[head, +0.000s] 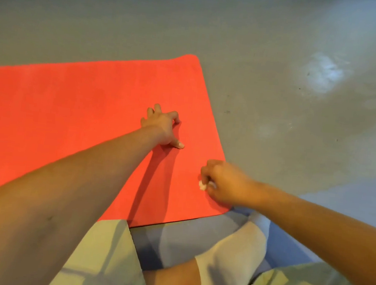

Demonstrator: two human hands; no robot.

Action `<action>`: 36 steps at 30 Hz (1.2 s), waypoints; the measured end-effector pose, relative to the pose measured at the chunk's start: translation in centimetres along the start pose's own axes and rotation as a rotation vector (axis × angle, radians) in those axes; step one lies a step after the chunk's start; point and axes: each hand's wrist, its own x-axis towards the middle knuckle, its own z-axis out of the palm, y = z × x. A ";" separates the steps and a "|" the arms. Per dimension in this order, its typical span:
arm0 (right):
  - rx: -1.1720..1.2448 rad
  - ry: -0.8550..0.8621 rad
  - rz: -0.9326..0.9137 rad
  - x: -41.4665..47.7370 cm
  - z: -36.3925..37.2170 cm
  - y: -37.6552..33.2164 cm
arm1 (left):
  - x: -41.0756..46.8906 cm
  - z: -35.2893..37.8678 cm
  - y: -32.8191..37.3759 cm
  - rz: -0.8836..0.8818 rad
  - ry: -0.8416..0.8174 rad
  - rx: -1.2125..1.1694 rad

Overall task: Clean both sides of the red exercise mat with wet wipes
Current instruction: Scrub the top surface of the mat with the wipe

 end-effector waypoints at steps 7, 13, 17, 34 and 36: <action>-0.065 0.252 0.143 7.5 -1.7 1.8 | 0.5 0.3 -0.4 0.093 -0.007 -0.039; -0.159 0.153 -0.031 2.3 -0.1 1.0 | 2.0 -1.2 -0.2 0.121 -0.042 0.067; -0.152 0.193 -0.027 4.0 -0.6 1.4 | 3.3 -1.3 -0.5 0.119 -0.014 0.041; -0.238 0.287 -0.093 9.0 -1.9 3.0 | 8.0 1.3 -0.8 0.050 0.328 -0.120; -0.163 0.292 -0.040 10.4 -2.3 3.5 | 8.2 2.9 -0.7 0.079 0.500 -0.077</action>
